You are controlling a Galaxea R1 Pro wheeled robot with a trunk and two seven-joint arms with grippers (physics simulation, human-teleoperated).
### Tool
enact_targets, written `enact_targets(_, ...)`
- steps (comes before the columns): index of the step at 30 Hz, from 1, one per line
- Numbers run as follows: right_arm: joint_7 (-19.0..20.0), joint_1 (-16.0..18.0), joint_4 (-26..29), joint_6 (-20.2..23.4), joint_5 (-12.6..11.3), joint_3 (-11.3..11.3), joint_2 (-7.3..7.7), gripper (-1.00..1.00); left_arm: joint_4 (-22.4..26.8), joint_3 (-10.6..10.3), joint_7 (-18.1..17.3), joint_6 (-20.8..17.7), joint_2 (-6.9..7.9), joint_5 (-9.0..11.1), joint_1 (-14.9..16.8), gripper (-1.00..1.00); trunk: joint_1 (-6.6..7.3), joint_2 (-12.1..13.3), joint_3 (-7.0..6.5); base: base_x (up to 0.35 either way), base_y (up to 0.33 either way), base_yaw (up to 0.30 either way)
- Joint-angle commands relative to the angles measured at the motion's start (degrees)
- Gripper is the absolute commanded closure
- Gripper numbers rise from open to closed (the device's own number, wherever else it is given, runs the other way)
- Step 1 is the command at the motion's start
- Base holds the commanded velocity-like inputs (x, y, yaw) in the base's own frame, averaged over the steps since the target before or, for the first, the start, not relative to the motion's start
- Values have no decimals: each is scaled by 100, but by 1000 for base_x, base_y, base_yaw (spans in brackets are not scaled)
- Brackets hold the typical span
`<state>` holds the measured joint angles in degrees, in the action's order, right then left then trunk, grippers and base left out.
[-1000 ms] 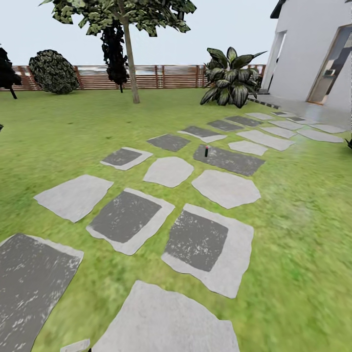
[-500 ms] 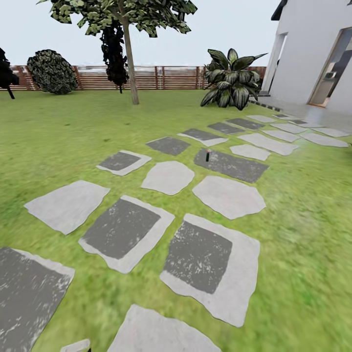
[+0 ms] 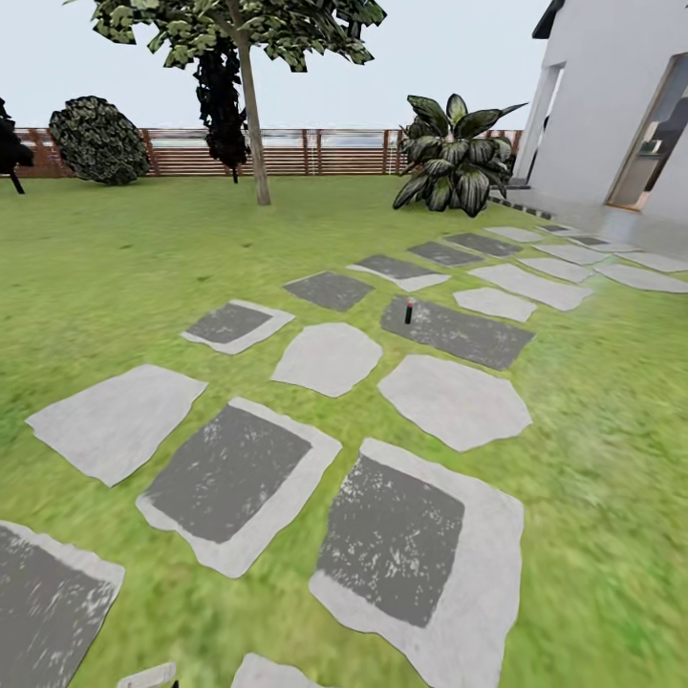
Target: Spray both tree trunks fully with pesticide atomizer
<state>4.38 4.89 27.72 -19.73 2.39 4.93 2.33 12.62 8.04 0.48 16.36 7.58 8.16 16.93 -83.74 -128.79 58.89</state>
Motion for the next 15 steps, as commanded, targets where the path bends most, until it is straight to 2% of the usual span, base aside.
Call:
enact_targets(1,46,3,-4,-20,25,43,-5,-100,-5,-22,4,19,1,54,3,-100,-3,-1,5,339,0,0)
enact_targets(15,46,3,-4,-13,25,43,-5,-100,-5,-22,4,22,4,54,3,-100,-3,-1,5,339,0,0)
